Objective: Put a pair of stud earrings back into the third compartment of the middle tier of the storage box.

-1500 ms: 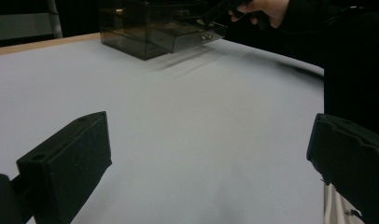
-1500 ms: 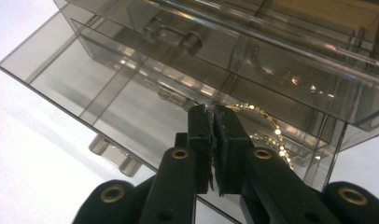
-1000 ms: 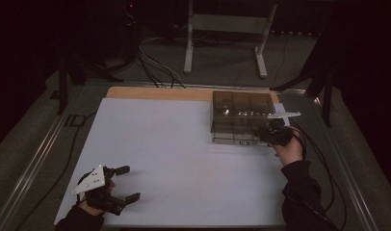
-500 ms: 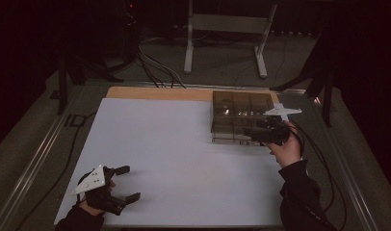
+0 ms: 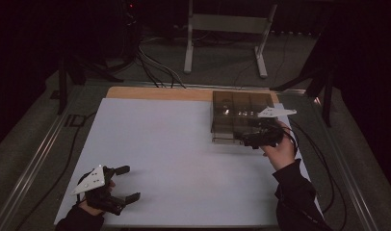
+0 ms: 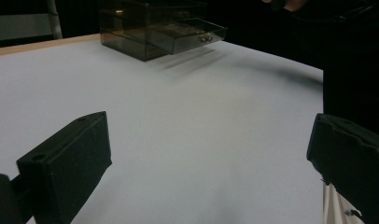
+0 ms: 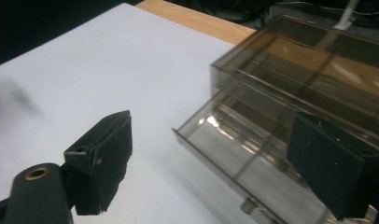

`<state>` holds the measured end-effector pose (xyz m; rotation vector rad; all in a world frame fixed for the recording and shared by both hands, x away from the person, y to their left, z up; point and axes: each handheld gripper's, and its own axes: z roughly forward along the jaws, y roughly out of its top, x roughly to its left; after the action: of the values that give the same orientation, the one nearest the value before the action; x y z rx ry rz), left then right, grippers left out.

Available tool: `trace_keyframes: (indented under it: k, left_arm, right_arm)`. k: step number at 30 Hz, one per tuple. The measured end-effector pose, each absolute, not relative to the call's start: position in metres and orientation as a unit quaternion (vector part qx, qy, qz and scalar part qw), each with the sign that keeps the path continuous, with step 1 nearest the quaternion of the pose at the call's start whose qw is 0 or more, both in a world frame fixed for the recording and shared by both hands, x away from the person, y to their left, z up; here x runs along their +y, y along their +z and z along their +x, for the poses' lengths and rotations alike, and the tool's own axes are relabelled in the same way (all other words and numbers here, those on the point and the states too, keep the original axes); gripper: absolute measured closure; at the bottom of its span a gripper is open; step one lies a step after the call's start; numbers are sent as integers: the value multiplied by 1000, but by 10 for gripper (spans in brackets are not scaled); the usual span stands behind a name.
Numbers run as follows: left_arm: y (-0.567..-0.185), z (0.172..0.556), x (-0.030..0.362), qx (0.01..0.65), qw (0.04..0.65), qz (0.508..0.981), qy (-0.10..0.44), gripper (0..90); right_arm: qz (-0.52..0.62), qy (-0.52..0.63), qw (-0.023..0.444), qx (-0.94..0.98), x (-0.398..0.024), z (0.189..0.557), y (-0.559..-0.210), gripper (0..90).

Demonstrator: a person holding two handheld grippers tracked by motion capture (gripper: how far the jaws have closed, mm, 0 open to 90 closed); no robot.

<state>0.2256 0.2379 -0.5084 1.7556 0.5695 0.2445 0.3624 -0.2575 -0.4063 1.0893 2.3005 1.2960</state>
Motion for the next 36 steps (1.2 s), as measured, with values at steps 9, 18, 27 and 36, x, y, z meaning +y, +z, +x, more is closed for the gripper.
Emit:
trace_keyframes:
  k: [9, 18, 27, 36]
  left_arm:
    - [-509, 226, 239, 247, 596, 757, 105, 8]
    - [-509, 226, 237, 243, 595, 758, 106, 7]
    - [-509, 225, 238, 243, 595, 759, 105, 7]
    - [-509, 225, 237, 242, 595, 759, 105, 7]
  right_arm:
    - [366, 450, 127, 805, -244, 353, -414, 13]
    - [356, 450, 132, 809, -235, 332, -435, 14]
    - [351, 453, 118, 811, -240, 308, -459, 0]
    - [354, 446, 106, 815, -254, 289, -483, 0]
